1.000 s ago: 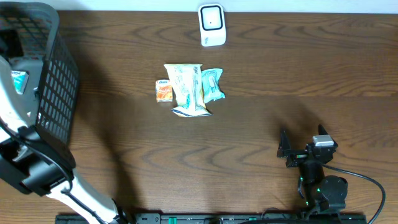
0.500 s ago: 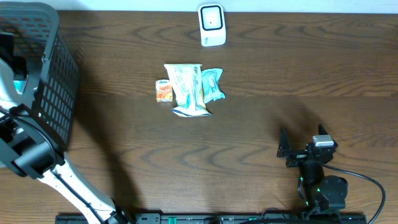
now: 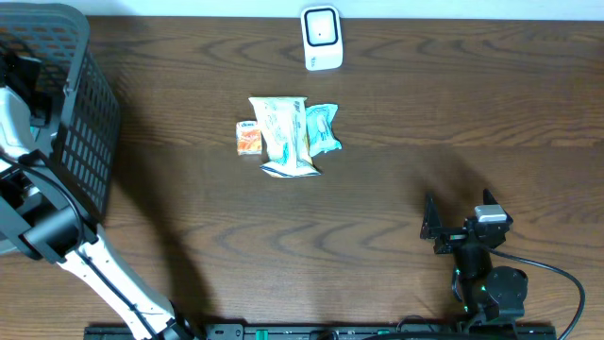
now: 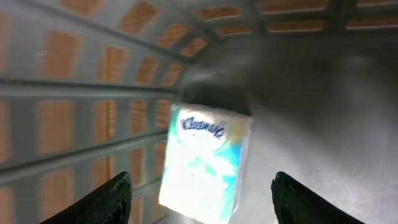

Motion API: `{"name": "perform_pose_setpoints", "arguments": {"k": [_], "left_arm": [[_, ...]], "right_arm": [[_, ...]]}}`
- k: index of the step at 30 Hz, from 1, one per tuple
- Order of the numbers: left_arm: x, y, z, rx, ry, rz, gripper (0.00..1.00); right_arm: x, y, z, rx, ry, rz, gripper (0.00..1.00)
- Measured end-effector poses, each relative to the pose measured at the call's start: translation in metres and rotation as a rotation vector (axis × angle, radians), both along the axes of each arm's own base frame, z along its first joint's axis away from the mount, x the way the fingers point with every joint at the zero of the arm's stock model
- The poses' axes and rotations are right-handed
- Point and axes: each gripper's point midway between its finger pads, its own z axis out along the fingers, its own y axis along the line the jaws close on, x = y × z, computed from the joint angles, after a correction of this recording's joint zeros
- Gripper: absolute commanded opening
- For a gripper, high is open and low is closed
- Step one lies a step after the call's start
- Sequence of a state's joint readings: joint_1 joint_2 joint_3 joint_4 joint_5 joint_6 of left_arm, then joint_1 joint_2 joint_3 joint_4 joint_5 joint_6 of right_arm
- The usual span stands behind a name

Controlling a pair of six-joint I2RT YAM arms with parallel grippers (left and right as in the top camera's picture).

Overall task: Scan the item barcode
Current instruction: 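Reach the left gripper into the basket and grasp the green Kleenex pack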

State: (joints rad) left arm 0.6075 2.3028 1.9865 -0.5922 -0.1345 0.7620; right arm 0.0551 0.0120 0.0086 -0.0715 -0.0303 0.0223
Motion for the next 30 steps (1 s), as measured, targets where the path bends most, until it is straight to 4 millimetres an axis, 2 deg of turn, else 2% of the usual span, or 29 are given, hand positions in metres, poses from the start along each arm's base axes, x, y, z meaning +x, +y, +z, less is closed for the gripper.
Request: {"name": "perform_pose_setpoints", "arguments": {"k": [12,16,28,30], "left_arm": [[0.006,0.000,-0.029,-0.017,0.030,-0.044,0.65],[0.006,-0.001,-0.039,-0.025,0.044,-0.053,0.56],[-0.002,0.007,-0.044,-0.028,0.048,-0.035,0.54],[-0.004,0.010,-0.045,-0.026,0.046,-0.029,0.51]], "right_arm": [[0.000,0.000,0.000,0.000,0.000,0.000,0.99],[0.000,0.000,0.000,0.000,0.000,0.000,0.99],[0.000,0.000,0.000,0.000,0.000,0.000,0.99],[0.000,0.000,0.000,0.000,0.000,0.000,0.99]]}}
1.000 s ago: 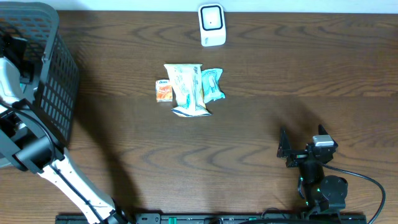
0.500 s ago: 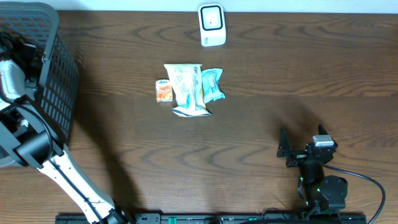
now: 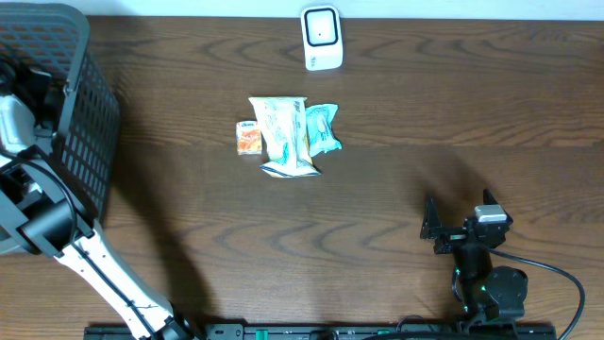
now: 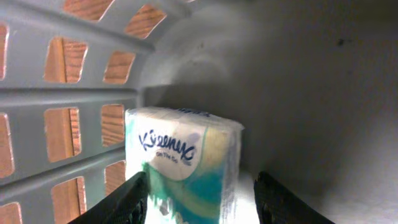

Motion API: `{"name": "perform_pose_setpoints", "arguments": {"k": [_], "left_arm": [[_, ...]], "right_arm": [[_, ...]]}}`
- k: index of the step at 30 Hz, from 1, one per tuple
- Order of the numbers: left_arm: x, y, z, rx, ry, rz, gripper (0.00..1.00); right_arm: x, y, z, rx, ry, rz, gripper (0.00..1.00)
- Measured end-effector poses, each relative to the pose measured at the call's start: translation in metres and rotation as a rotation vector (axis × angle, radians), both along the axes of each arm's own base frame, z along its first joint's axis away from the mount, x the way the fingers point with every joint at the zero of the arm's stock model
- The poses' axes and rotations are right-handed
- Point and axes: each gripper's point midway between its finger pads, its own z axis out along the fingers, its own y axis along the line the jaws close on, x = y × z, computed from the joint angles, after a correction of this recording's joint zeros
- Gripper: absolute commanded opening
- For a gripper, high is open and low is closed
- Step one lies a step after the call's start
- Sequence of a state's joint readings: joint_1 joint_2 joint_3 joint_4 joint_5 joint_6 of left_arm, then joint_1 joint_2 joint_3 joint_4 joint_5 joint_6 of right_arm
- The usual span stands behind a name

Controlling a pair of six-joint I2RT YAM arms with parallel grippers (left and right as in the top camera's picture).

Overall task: Scan the item barcode
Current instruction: 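Reach the left gripper into the basket and grasp the green Kleenex pack, then carry the green Kleenex pack to the scanner and hold it beneath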

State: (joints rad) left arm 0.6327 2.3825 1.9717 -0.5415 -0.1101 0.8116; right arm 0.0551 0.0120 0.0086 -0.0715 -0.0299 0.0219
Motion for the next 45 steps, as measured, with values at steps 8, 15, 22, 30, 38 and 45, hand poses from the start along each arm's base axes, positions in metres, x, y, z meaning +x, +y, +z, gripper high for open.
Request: {"name": "perform_pose_setpoints", "arguments": {"k": [8,15,22,30,38,45], "left_arm": [[-0.009,0.009,0.000,-0.021,-0.029,0.074,0.08],[-0.010,0.005,0.005,-0.086,-0.118,0.247,0.07],[0.007,-0.031,0.058,-0.295,-0.354,0.419,0.08],[-0.011,-0.088,0.227,-0.505,-0.705,0.514,0.07],[-0.068,-0.163,0.321,-0.713,-0.818,0.528,0.08],[-0.092,-0.233,0.356,-0.842,-0.804,0.408,0.07]], "right_arm": [[0.000,0.000,0.000,0.000,0.000,0.000,0.99],[0.000,0.000,0.000,0.000,0.000,0.000,0.99],[0.000,0.000,0.000,0.000,0.000,0.000,0.99],[0.000,0.000,0.000,0.000,0.000,0.000,0.99],[0.000,0.000,0.000,0.000,0.000,0.000,0.99],[0.000,0.000,0.000,0.000,0.000,0.000,0.99]]}}
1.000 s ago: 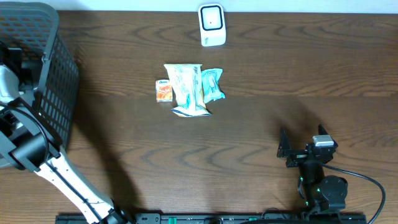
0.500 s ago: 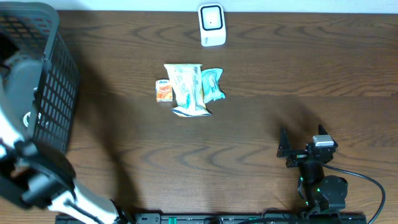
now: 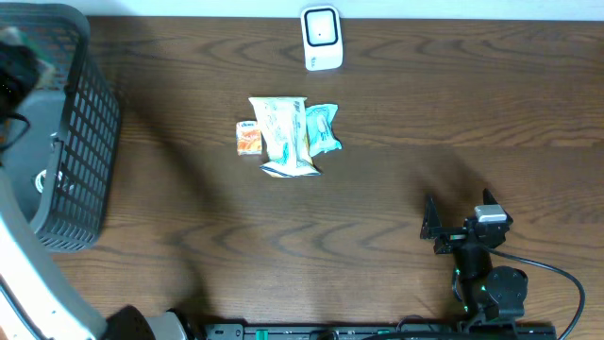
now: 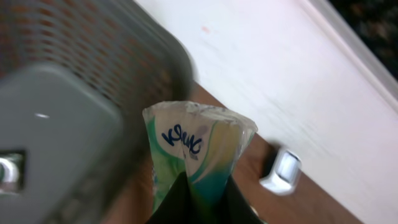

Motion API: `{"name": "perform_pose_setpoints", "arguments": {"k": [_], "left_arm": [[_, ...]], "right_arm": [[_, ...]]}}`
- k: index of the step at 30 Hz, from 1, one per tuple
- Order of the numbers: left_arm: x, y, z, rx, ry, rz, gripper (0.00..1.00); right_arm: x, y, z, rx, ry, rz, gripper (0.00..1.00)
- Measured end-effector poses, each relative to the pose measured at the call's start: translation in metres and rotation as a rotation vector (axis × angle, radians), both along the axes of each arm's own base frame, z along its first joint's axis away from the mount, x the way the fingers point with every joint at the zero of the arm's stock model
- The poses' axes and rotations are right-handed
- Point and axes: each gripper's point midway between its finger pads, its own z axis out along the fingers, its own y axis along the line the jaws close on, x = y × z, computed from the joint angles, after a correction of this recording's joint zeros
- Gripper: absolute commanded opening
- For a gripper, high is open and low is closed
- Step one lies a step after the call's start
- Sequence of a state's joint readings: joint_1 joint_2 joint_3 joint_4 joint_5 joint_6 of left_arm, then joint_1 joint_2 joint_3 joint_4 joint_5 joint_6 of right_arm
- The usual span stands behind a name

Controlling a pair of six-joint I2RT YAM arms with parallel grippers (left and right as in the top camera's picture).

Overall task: Scan the item barcode
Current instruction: 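Carry the green Kleenex pack to the scanner and hold it beneath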

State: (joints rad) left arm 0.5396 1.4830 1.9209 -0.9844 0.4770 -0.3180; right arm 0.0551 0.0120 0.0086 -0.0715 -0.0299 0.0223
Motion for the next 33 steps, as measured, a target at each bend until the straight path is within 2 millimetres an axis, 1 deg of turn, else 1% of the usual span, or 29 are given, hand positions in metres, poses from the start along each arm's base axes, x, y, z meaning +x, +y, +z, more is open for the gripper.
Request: {"name": "perform_pose_setpoints", "arguments": {"k": [3,6,10,14,17,20,25,33], "left_arm": [[-0.005,-0.035,0.003,-0.021,0.008,-0.084,0.07],[-0.003,-0.067,-0.003,-0.041,0.036,-0.175,0.08],[0.010,-0.104,-0.016,-0.028,0.073,-0.310,0.07],[0.024,-0.131,-0.035,-0.023,0.126,-0.394,0.07],[0.035,-0.143,-0.061,-0.001,0.207,-0.417,0.08],[0.047,-0.149,-0.086,0.036,0.281,-0.420,0.07],[0.065,-0.163,-0.136,0.100,0.422,-0.428,0.07],[0.076,-0.181,-0.221,0.177,0.665,-0.457,0.07]], "right_arm": [[0.000,0.000,0.000,0.000,0.000,0.000,0.99],[0.000,0.000,0.000,0.000,0.000,0.000,0.99],[0.000,0.000,0.000,0.000,0.000,0.000,0.99],[0.000,0.000,0.000,0.000,0.000,0.000,0.99],[0.000,0.000,0.000,0.000,0.000,0.000,0.99],[0.000,0.000,0.000,0.000,0.000,0.000,0.99],[0.000,0.000,0.000,0.000,0.000,0.000,0.99],[0.000,0.000,0.000,0.000,0.000,0.000,0.99]]}}
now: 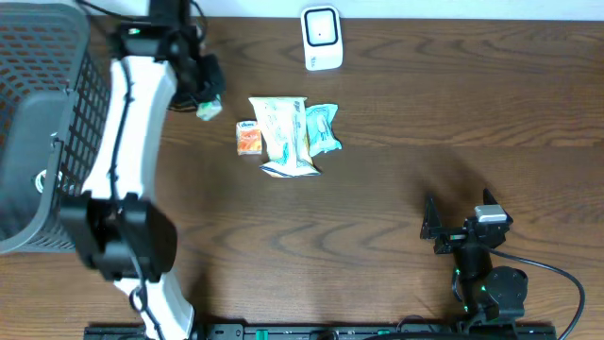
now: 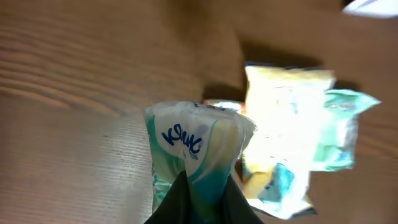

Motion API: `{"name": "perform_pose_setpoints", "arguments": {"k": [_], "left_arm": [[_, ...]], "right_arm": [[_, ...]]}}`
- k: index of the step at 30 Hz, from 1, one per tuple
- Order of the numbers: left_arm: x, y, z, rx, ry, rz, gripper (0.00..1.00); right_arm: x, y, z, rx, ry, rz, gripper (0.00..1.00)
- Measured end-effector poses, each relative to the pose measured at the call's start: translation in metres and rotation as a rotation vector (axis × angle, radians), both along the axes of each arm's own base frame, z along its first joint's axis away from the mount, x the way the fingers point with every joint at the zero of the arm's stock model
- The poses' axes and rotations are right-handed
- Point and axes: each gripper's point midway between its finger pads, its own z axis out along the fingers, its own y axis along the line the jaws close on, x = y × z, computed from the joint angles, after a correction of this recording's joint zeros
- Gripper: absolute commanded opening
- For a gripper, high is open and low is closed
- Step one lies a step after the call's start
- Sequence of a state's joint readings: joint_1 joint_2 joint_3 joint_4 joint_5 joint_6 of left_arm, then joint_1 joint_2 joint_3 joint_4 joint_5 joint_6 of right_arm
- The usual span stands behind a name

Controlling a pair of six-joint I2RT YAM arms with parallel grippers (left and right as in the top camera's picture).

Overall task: Scan the item barcode
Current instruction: 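Carry the green Kleenex pack to the scanner and hold it beneath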

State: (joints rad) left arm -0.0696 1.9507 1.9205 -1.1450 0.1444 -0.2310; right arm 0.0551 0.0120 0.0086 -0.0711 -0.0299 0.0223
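A green-and-white Kleenex tissue pack is pinched between my left gripper's dark fingers, which are shut on its lower end. In the overhead view the left gripper holds the pack above the table, just left of the pile of packets. The white barcode scanner stands at the back edge, to the right of the pack. My right gripper rests near the front right with its fingers apart and nothing between them.
A dark mesh basket stands at the far left. The pile holds a small orange packet, a large pale packet and a teal one. A corner of the scanner shows in the left wrist view.
My left gripper, still shut on the tissue pack, was over the basket's rim and is now over the table beside the pile of packets. The right arm has not moved.
My left gripper stood open inside the basket above the tissue pack. It was then lower, with its fingers on either side of the pack. Later it was shut on the pack and held it above the basket. Now it holds the pack over the table near the pile.
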Motion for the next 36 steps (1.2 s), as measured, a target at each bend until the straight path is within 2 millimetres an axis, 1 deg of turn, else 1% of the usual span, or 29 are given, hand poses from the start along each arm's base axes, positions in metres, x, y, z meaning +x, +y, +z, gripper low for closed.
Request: {"name": "perform_pose_setpoints", "arguments": {"k": [2,7,9,15,18,21,36], "left_arm": [[0.002,0.000,-0.019,0.028,0.043,-0.003,0.08],[0.006,0.011,-0.069,0.115,0.153,0.005,0.08],[0.006,0.014,-0.086,0.136,0.190,0.007,0.08],[0.004,0.016,-0.114,0.152,0.256,0.004,0.08],[0.004,0.016,-0.122,0.153,0.270,0.004,0.08],[0.004,0.015,-0.125,0.153,0.273,0.003,0.08],[0.006,0.009,-0.127,0.133,0.268,-0.005,0.08]], "right_arm": [[0.000,0.000,0.000,0.000,0.000,0.000,0.99],[0.000,0.000,0.000,0.000,0.000,0.000,0.99],[0.000,0.000,0.000,0.000,0.000,0.000,0.99],[0.000,0.000,0.000,0.000,0.000,0.000,0.99],[0.000,0.000,0.000,0.000,0.000,0.000,0.99],[0.000,0.000,0.000,0.000,0.000,0.000,0.99],[0.000,0.000,0.000,0.000,0.000,0.000,0.99]]}}
